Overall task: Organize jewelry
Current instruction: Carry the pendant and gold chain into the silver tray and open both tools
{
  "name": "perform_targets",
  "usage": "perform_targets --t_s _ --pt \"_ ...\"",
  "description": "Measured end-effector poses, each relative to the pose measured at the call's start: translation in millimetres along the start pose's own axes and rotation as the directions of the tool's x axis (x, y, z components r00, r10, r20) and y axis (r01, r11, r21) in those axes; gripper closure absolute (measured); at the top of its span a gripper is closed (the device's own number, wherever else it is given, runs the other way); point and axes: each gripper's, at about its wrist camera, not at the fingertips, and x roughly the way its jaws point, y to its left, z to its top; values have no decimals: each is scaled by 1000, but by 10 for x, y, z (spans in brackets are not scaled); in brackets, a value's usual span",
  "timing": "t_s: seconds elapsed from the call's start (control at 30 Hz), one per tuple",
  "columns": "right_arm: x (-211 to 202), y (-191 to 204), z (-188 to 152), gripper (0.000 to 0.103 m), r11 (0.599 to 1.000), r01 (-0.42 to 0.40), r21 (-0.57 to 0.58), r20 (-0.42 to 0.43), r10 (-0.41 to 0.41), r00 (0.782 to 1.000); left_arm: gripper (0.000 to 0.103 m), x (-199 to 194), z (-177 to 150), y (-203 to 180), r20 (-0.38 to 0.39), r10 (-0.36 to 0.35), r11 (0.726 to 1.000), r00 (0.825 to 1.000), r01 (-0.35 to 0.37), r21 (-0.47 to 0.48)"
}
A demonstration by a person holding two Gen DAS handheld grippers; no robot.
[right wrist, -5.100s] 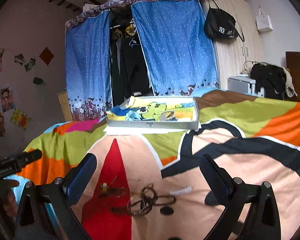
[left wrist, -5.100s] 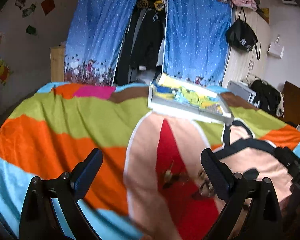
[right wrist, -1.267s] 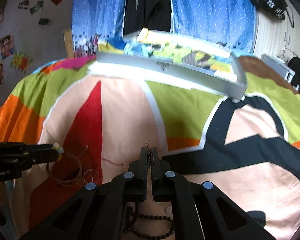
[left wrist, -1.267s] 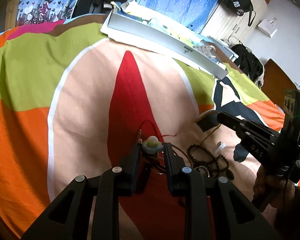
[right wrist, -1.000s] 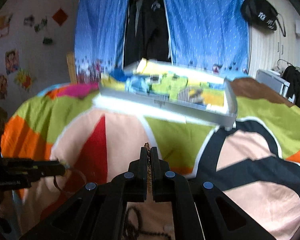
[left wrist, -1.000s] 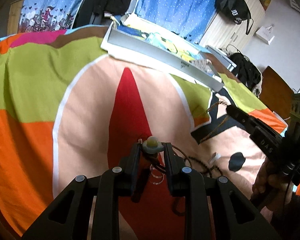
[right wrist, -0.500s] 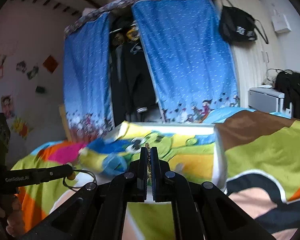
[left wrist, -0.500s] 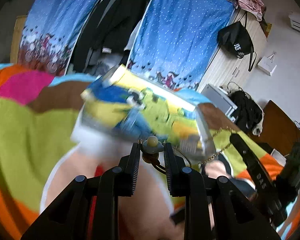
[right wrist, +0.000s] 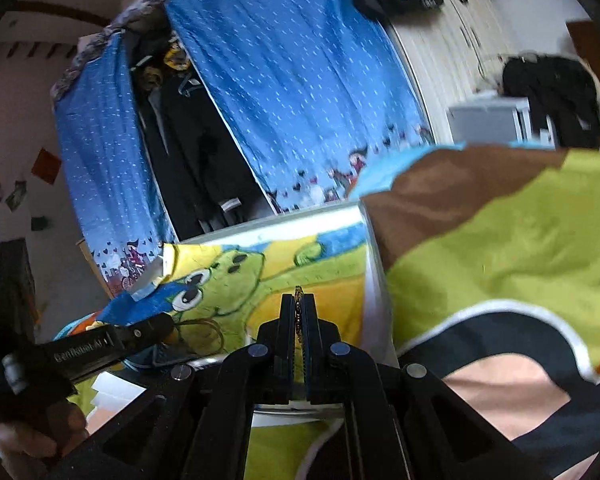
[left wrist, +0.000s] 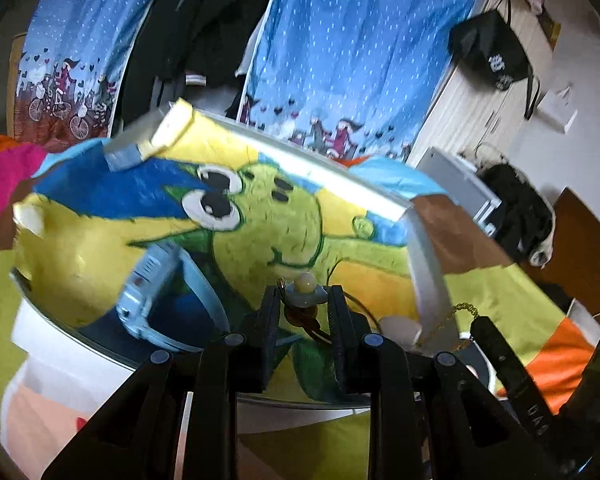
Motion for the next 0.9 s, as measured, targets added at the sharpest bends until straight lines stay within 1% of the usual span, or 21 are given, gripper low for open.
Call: perform_targets --t_s 0.17,0.27,0.33,0.4,0.47,0.5,0.57,0.6,0.67,0.7,0.77,0.8,0.87,0.9 --pt "127 -44 -78 99 1000 16 2 -85 -16 996 83 153 -101 -2 -44 24 1000 999 -24 10" --pt "135 -19 -109 99 999 37 -15 -108 -38 993 82 166 -108 -11 -73 28 1000 997 -27 12" --pt "124 0 -116 97 998 52 -33 -113 -55 992 77 157 -96 -15 -90 54 998 994 -53 15" --pt "87 23 -106 89 995 79 -65 -104 -85 991 66 99 -82 -15 -95 69 998 993 -69 5" --pt "29 39 -81 72 991 99 -92 -80 -106 991 60 6 -78 -21 -89 61 998 994 -63 -12" --pt "-10 48 -71 69 989 104 -102 -69 -111 991 52 -48 -75 -24 -84 60 998 995 -61 -16" --pt "-108 81 -53 66 985 115 -125 -47 -122 991 38 -177 -97 -37 -65 85 996 994 -86 -19" --pt "-165 105 -48 64 983 119 -139 -36 -125 991 37 -254 -111 -45 -51 87 996 995 -88 -22" --pt "-274 158 -43 52 978 127 -166 -12 -131 991 35 -390 -135 -79 -37 87 996 996 -88 -18" --pt "-343 188 -47 50 975 129 -180 3 -131 991 32 -460 -146 -98 -31 96 995 995 -96 -11" --pt "-464 249 -51 38 971 127 -201 23 -125 992 27 -628 -177 -155 -5 117 993 993 -117 14" --pt "-533 280 -54 35 971 120 -208 33 -115 993 27 -719 -198 -188 13 128 991 992 -128 28" --pt "-650 335 -54 24 971 110 -212 50 -102 994 26 -931 -251 -240 52 155 986 986 -158 51" --pt "-727 362 -61 22 972 101 -213 59 -91 994 25 -1037 -285 -257 69 164 984 984 -167 53"
